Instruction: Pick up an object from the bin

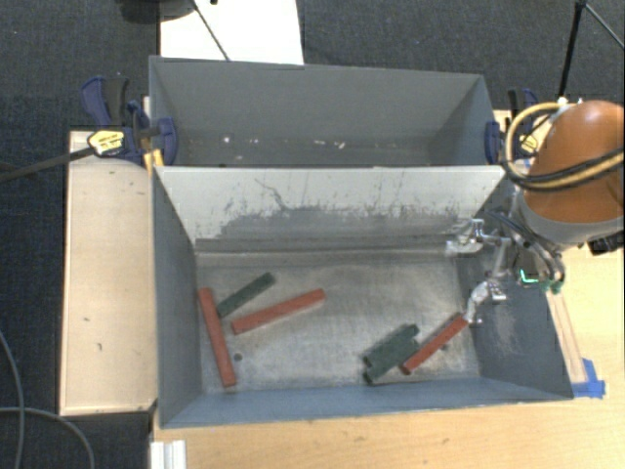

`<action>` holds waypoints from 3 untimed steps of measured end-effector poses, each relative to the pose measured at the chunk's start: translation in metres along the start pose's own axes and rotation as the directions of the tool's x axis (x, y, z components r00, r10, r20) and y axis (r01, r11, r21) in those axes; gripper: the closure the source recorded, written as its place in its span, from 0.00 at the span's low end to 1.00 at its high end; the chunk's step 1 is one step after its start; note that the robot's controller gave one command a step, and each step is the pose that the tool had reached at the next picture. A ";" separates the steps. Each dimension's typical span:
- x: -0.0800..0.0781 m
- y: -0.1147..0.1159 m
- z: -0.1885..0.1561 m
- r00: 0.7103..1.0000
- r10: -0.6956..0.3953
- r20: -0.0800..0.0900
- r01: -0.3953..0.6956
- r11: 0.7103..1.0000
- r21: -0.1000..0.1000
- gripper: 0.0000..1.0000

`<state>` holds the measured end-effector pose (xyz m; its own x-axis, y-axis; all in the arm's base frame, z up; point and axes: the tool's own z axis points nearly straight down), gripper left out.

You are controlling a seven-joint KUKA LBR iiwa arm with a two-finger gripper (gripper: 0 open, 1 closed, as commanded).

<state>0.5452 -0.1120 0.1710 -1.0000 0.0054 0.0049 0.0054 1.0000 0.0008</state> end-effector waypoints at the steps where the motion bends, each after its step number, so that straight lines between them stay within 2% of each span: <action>1: -0.002 0.000 -0.004 1.000 -0.003 0.008 0.003 1.000 0.001 0.00; 2: 0.027 0.005 0.093 0.984 -0.175 0.009 0.175 0.985 0.001 1.00; 3: 0.020 0.009 0.092 0.983 -0.177 0.042 0.177 0.984 0.004 0.00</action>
Offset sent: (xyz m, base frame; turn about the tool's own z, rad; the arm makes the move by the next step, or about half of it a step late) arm -0.0317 0.0049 -0.1010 -0.1749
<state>0.5249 -0.1024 0.0787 -0.9845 -0.1714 -0.0374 -0.1715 0.9852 -0.0021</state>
